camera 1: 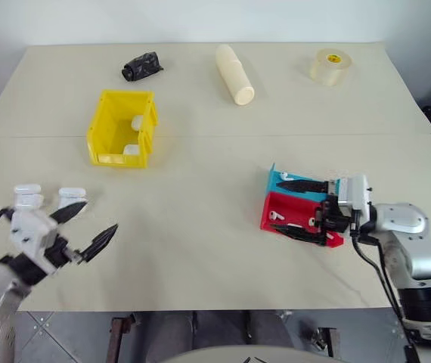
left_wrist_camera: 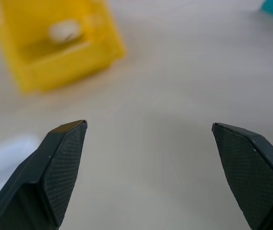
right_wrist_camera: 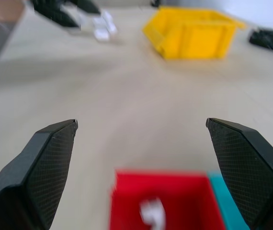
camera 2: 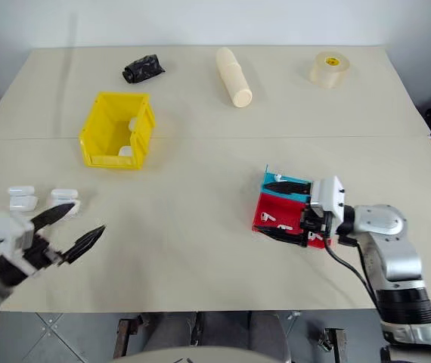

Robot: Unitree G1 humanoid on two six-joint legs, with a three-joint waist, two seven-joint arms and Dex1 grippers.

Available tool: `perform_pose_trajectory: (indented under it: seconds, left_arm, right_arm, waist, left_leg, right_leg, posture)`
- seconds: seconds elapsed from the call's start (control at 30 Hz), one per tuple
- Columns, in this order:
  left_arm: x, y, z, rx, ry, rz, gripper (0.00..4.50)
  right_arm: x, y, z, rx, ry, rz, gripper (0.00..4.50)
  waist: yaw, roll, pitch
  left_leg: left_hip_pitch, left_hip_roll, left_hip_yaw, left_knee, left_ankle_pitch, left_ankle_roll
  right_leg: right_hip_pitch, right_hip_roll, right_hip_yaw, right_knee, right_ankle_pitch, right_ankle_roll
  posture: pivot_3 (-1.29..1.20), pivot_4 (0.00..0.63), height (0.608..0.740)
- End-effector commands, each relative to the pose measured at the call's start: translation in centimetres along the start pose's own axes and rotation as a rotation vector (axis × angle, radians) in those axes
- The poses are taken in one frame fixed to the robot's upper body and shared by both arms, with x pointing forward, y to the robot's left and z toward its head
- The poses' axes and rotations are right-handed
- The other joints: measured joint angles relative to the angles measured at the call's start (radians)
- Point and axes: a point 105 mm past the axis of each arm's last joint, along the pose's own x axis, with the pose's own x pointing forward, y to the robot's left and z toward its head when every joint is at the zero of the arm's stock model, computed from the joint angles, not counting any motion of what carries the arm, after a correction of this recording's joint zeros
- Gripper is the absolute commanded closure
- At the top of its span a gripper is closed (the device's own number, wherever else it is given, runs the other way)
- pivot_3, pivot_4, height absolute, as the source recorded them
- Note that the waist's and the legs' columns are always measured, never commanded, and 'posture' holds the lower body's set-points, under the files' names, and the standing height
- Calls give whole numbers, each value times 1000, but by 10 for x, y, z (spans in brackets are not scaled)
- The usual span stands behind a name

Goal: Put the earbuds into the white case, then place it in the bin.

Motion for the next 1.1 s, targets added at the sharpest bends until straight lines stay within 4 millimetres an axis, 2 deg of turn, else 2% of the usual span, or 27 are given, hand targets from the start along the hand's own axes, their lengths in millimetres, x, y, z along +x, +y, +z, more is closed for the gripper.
perform_pose_trajectory:
  seconds: [0.03,0.17,0.27,0.37,0.47,0.6,0.7,0.77,0.9,1.03,1.1]
  left_arm:
    - [-31,18,3,63,-7,224,51]
    - [-54,24,-7,36,27,367,51]
    - [-57,18,-16,-28,91,367,51]
    - [-56,25,-16,-98,132,406,51]
    - [-48,37,-5,-168,209,392,51]
    - [-45,55,-1,-201,466,393,51]
    - [-36,64,12,-168,583,378,51]
    - [-37,77,13,-148,701,448,51]
    - [-30,91,14,-203,784,528,51]
    - [-12,90,7,-317,793,499,51]
    - [-9,90,2,-317,829,489,51]
  right_arm:
    - [15,2,21,-68,-91,6,0]
    - [22,6,25,-118,-107,20,0]
    - [22,7,24,-114,-101,34,0]
    - [18,6,21,-95,-84,28,0]
    - [11,4,15,-64,-51,15,0]
    - [8,7,11,9,-29,25,0]
    - [8,9,11,13,-23,35,0]
    - [8,9,11,8,-18,31,0]
    - [7,7,12,-4,-12,13,0]
    - [7,8,12,-3,-7,3,0]
    - [7,10,12,-1,-6,3,0]
  waist:
    - [8,0,0]
    - [22,0,0]
    - [29,-1,0]
    - [30,-1,0]
    - [32,-1,0]
    - [26,-1,0]
    - [16,-1,0]
    - [8,-1,0]
    - [-3,0,1]
    - [-10,0,1]
    - [-12,0,1]
  left_leg:
    - [0,0,0,0,0,0]
    - [0,-1,-1,1,0,0]
    - [0,-2,-1,1,0,1]
    - [0,-2,-1,1,-1,1]
    - [0,-1,-1,1,-1,1]
    - [1,0,-2,0,0,1]
    - [1,-1,-2,-1,0,1]
    - [1,-1,-2,-1,0,1]
    - [1,-1,-1,-2,-1,0]
    - [1,-1,-1,-3,-1,0]
    - [0,-1,-1,-2,-1,0]
  right_leg:
    - [0,0,0,0,0,0]
    - [1,1,-1,0,0,0]
    - [1,0,-1,0,0,0]
    - [1,1,0,0,0,0]
    - [1,1,-1,0,0,0]
    - [0,1,0,2,0,-1]
    - [-1,2,0,4,-1,-2]
    - [-1,1,0,5,-1,-2]
    - [-2,2,0,5,-1,-3]
    - [-4,2,0,7,-1,-3]
    - [-4,2,0,7,-1,-3]
  posture:
    - [0,150,740]
    - [0,150,740]
    - [0,150,740]
    - [0,150,740]
    - [0,150,740]
    - [0,150,740]
    - [0,150,740]
    - [0,150,740]
    - [0,150,740]
    - [0,150,740]
    - [0,150,740]
